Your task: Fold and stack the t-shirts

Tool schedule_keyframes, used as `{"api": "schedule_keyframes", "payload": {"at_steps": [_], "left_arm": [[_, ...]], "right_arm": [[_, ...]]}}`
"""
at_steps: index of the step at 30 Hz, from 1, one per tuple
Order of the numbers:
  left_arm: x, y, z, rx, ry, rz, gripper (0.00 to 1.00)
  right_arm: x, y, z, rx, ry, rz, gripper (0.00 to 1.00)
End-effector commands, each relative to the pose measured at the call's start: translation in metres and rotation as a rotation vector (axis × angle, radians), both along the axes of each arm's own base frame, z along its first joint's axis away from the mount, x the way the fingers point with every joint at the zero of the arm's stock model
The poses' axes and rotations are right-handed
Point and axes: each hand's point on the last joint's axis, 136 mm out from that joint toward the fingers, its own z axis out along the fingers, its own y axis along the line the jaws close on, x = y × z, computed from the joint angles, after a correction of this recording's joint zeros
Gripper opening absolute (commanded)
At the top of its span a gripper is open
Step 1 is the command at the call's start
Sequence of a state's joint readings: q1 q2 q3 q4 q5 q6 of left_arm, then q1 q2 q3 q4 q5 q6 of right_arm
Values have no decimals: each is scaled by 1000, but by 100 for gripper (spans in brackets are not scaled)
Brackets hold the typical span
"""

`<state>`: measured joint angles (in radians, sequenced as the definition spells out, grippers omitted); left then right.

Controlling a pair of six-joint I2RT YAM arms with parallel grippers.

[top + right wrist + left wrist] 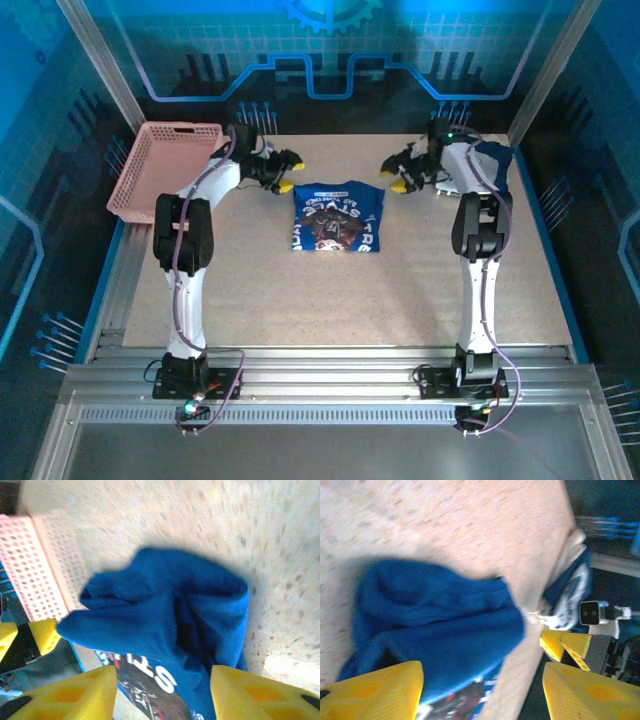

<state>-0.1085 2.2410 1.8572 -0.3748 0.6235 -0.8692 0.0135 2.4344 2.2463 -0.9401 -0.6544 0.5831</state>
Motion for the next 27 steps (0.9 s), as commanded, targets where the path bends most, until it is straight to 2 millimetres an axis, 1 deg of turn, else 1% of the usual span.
{"api": "schedule_keyframes", "payload": {"at_steps": [1, 2, 3, 4, 5, 6, 7, 8, 10, 12, 13, 14, 16, 18, 19, 21, 22, 27], "left_arm": [[18, 6, 94, -75, -200, 24, 69], [16, 8, 108, -78, -229, 29, 70], [12, 11, 121, -76, -257, 29, 71], [7, 13, 130, -64, -275, 21, 73], [2, 16, 135, -49, -283, 13, 75], [-5, 17, 137, -30, -292, 2, 78], [-13, 19, 136, -8, -293, -11, 79], [-20, 20, 133, 10, -291, -23, 80], [-35, 18, 115, 18, -250, -51, 79], [-47, 13, 93, 27, -207, -77, 76], [-53, 9, 82, 37, -189, -91, 73], [-57, 6, 72, 42, -173, -100, 67], [-59, -2, 54, 44, -149, -117, 53], [-56, -8, 38, 47, -127, -128, 43], [-53, -12, 31, 48, -119, -135, 42], [-46, -18, 21, 51, -112, -147, 39], [-41, -21, 12, 56, -98, -149, 38], [-19, -24, -21, 81, -55, -139, 36]], "right_arm": [[10, -23, 84, -12, -170, -49, 55], [5, -28, 99, -27, -199, -52, 56], [-2, -32, 109, -45, -216, -49, 57], [-11, -34, 116, -64, -228, -40, 58], [-19, -35, 118, -81, -235, -26, 59], [-30, -34, 117, -102, -243, -5, 63], [-42, -32, 118, -127, -259, 21, 67], [-52, -29, 114, -148, -266, 45, 69], [-74, -23, 95, -193, -260, 85, 74], [-89, -16, 76, -210, -244, 115, 76], [-97, -12, 63, -222, -228, 132, 79], [-102, -9, 53, -237, -220, 146, 80], [-109, 0, 31, -268, -198, 183, 80], [-111, 6, 11, -296, -167, 214, 80], [-111, 9, 3, -311, -158, 228, 80], [-109, 17, -7, -327, -160, 251, 81], [-107, 21, -12, -329, -159, 260, 81], [-95, 35, -35, -359, -127, 297, 81]]}}
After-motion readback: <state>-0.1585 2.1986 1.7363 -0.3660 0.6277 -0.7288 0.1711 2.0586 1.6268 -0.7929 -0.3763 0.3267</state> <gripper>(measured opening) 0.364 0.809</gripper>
